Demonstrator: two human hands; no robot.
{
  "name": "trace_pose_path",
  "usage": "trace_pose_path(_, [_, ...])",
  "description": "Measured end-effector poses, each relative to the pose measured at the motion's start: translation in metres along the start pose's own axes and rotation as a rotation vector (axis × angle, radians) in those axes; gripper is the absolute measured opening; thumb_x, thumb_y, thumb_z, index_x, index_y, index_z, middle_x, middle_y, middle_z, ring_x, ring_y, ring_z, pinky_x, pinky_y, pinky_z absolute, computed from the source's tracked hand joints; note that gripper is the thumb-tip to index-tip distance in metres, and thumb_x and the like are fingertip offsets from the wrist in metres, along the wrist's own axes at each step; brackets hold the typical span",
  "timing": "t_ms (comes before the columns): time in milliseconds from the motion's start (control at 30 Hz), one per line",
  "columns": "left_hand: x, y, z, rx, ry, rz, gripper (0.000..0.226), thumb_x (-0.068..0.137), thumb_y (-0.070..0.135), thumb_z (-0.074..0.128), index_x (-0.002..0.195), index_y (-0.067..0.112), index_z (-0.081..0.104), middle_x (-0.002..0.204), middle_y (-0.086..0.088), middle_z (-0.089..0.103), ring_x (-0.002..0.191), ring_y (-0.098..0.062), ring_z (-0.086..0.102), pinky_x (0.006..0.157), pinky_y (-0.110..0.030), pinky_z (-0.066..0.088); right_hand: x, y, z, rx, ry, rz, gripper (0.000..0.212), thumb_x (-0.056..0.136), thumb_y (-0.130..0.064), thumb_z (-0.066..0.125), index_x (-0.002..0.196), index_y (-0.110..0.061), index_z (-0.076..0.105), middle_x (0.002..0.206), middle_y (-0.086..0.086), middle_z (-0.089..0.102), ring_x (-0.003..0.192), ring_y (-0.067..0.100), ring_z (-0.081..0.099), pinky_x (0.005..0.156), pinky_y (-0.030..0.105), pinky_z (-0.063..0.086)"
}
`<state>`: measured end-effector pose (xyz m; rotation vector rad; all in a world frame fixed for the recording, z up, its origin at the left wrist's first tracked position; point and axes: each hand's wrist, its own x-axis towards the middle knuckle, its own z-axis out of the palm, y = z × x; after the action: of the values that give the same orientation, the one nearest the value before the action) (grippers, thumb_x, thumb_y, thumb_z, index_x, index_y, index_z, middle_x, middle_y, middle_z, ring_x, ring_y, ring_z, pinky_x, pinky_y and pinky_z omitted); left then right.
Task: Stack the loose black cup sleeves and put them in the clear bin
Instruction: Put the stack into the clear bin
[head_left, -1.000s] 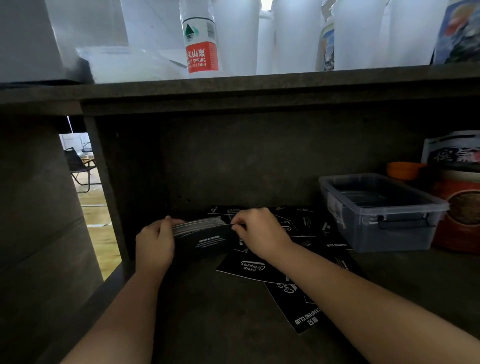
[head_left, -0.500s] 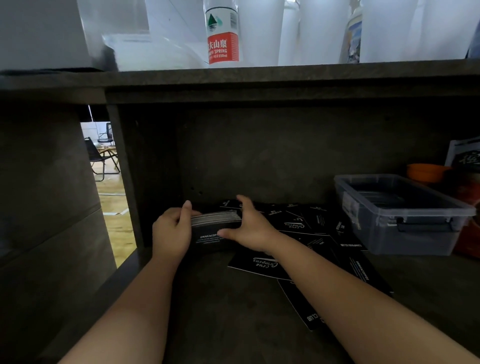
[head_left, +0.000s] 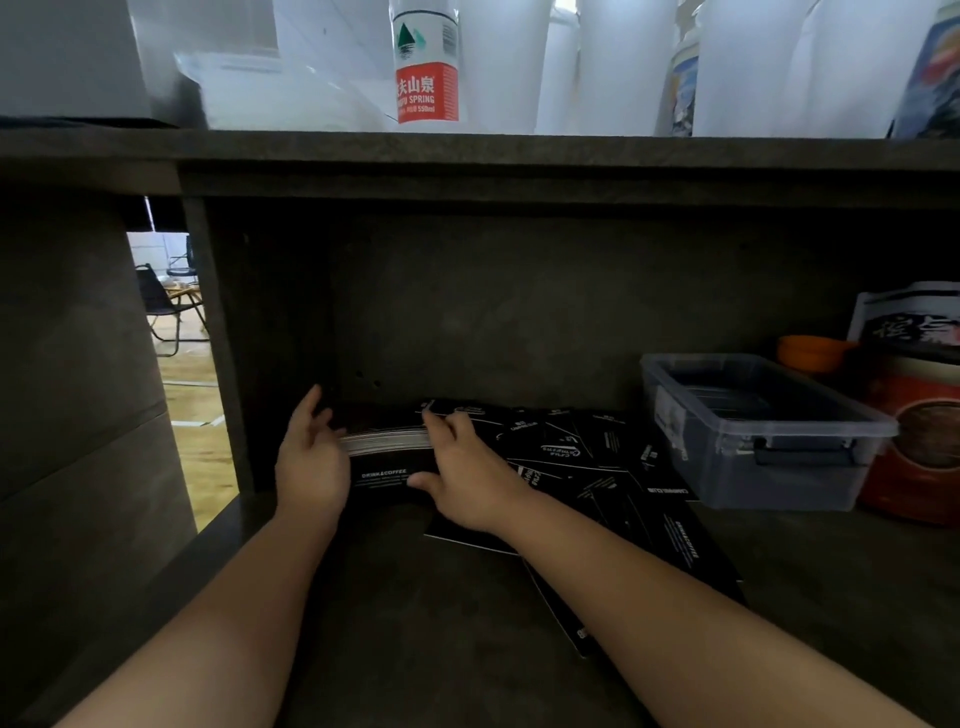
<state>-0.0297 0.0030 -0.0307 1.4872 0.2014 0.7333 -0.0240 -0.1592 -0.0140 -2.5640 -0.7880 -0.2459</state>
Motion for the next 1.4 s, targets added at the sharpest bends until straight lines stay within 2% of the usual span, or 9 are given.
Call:
trace_pose_path(100, [0.004,-0.003,-0.001,-0.011,0.059,-0.077,0.055,0.101,0.016,0.043,0.151,0.034,0.03,0.149,-0.003,0.043,0.128,-0.022,0.047,0.108,-0.04,0.039,0.002,-0.002,-0.003,0.002,-0.02,0.013,0.076,0.095,-0.034,0.056,0.153,-0.013,0.013,0.156,0.009,0.018,0.139,0.026,0.028,0.114,0.034,0.027])
trace_pose_path(233, [-0.001,0.001,-0.002,0.013,0.083,-0.098,0.042,0.103,0.025,0.037,0.144,0.026,0.046,0.13,-0.002,0.057,0.125,-0.024,0.05,0.104,-0.034,0.037,0.002,-0.004,-0.001,-0.071,-0.013,0.006,0.066,0.094,-0.037,0.057,0.147,-0.011,0.027,0.146,0.01,0.034,0.131,0.028,0.038,0.109,0.04,0.035])
trace_pose_path(400, [-0.002,0.002,-0.002,0.168,0.105,-0.04,0.043,0.105,0.03,0.028,0.133,0.023,0.059,0.146,-0.008,0.047,0.134,-0.027,0.042,0.107,-0.038,0.033,0.013,-0.012,-0.008,-0.432,-0.062,-0.005,0.066,0.094,-0.048,0.051,0.141,-0.006,0.034,0.141,0.015,0.041,0.133,0.032,0.033,0.114,0.045,0.024])
trace_pose_path(567, [-0.001,0.0,-0.003,0.217,0.084,-0.017,0.053,0.106,0.042,0.018,0.139,0.018,0.052,0.139,-0.012,0.053,0.129,-0.03,0.046,0.105,-0.039,0.032,0.031,-0.038,0.003,-0.382,-0.138,-0.155,0.047,0.098,-0.034,0.046,0.137,-0.008,0.037,0.134,0.014,0.044,0.124,0.03,0.04,0.106,0.044,0.031])
trace_pose_path(733, [0.004,-0.003,-0.002,-0.106,0.074,-0.167,0.061,0.1,0.06,0.014,0.144,0.027,0.042,0.136,-0.004,0.055,0.124,-0.024,0.05,0.111,-0.045,0.033,0.033,-0.033,0.01,-0.396,-0.021,-0.166,0.045,0.095,-0.034,0.052,0.131,-0.009,0.041,0.128,0.013,0.047,0.118,0.029,0.042,0.099,0.043,0.032])
trace_pose_path(933, [0.014,-0.006,-0.008,-0.382,0.185,-0.226,0.057,0.102,0.054,0.022,0.144,0.02,0.04,0.132,-0.003,0.054,0.116,-0.018,0.052,0.103,-0.036,0.038,0.016,-0.027,-0.041,-0.403,0.154,-0.247,0.04,0.094,-0.031,0.052,0.128,-0.013,0.041,0.126,0.008,0.047,0.115,0.025,0.041,0.096,0.043,0.032])
trace_pose_path(1067, [0.015,-0.009,-0.007,-0.336,0.149,-0.213,0.058,0.101,0.055,0.022,0.141,0.019,0.044,0.128,-0.006,0.057,0.116,-0.018,0.053,0.102,-0.036,0.038,-0.01,0.007,-0.13,-0.38,0.269,-0.132,0.049,0.095,-0.031,0.052,0.138,-0.014,0.035,0.139,0.007,0.043,0.125,0.024,0.037,0.101,0.039,0.027])
trace_pose_path(1233, [0.013,-0.014,-0.003,-0.256,0.13,-0.163,0.058,0.1,0.056,0.021,0.14,0.02,0.043,0.126,-0.005,0.059,0.113,-0.019,0.055,0.101,-0.039,0.04,-0.056,0.081,-0.205,-0.566,0.164,0.101,0.051,0.096,-0.032,0.051,0.141,-0.017,0.033,0.143,0.007,0.042,0.132,0.023,0.035,0.104,0.04,0.025])
trace_pose_path(1400, [0.013,-0.011,-0.001,-0.235,0.121,-0.149,0.056,0.103,0.051,0.019,0.143,0.016,0.038,0.122,-0.008,0.058,0.109,-0.021,0.055,0.094,-0.037,0.04,-0.086,0.132,-0.239,-0.569,0.049,0.298,0.047,0.095,-0.032,0.055,0.137,-0.022,0.037,0.136,0.004,0.049,0.127,0.022,0.043,0.104,0.04,0.025])
